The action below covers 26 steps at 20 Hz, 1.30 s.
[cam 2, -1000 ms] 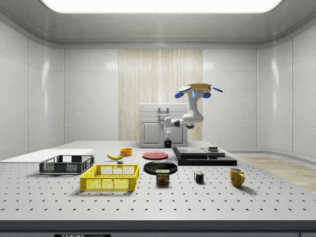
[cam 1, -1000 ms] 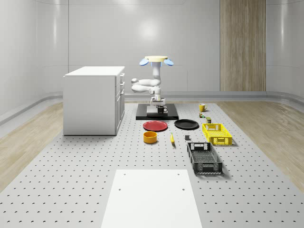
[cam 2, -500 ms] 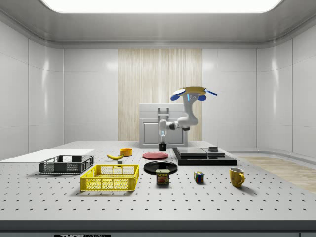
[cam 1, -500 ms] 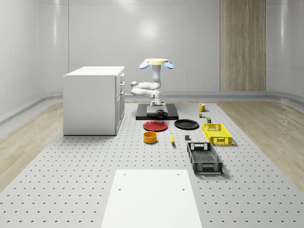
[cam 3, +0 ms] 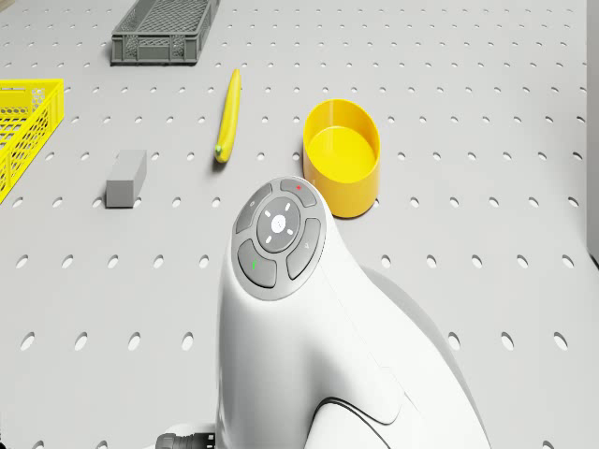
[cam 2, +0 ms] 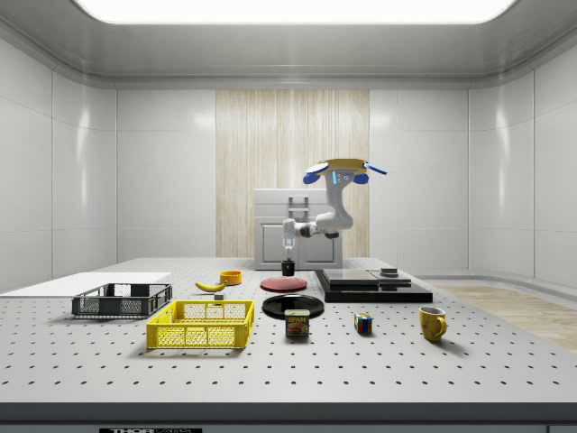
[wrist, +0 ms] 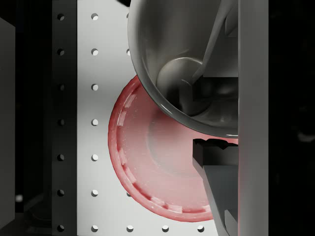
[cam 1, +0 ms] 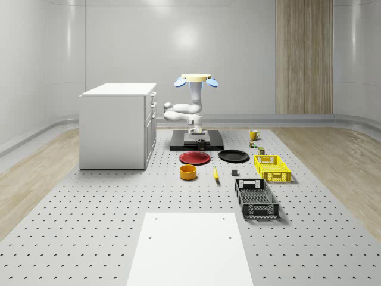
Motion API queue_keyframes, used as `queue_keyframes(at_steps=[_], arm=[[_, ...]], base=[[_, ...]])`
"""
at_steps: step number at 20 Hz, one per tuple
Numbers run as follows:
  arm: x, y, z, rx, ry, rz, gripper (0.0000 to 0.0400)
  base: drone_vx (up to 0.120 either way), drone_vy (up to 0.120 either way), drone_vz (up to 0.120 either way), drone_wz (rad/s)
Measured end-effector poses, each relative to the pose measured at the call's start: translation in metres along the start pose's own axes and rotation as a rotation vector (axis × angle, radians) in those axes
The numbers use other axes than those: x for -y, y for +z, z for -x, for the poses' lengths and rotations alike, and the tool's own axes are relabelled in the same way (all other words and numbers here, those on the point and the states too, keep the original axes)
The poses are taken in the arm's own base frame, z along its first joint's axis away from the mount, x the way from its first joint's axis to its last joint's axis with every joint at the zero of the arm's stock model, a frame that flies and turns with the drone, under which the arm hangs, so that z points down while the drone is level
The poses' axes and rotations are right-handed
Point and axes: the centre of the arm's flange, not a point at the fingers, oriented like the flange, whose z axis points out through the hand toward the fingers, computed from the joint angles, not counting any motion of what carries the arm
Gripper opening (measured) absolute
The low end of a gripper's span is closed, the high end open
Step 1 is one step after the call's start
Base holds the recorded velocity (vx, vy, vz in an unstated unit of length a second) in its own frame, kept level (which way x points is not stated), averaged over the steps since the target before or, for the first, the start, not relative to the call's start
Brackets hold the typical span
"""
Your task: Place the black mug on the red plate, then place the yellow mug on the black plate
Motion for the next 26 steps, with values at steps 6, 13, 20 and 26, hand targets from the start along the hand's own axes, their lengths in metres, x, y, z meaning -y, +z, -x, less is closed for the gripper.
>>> queue_keyframes(at_steps=[6,13,20,26], arm=[[-0.012,0.0,-0.012,0.0,0.0,0.0,0.011],[-0.03,0.006,-0.03,0.0,0.0,0.0,0.011],[-0.036,0.033,-0.036,0.0,0.0,0.0,0.011],[-0.04,0.053,-0.04,0.0,0.0,0.0,0.011]], base=[[0.0,0.0,0.0,0.0],[0.0,0.0,0.0,0.0],[0.0,0.0,0.0,0.0],[0.0,0.0,0.0,0.0]])
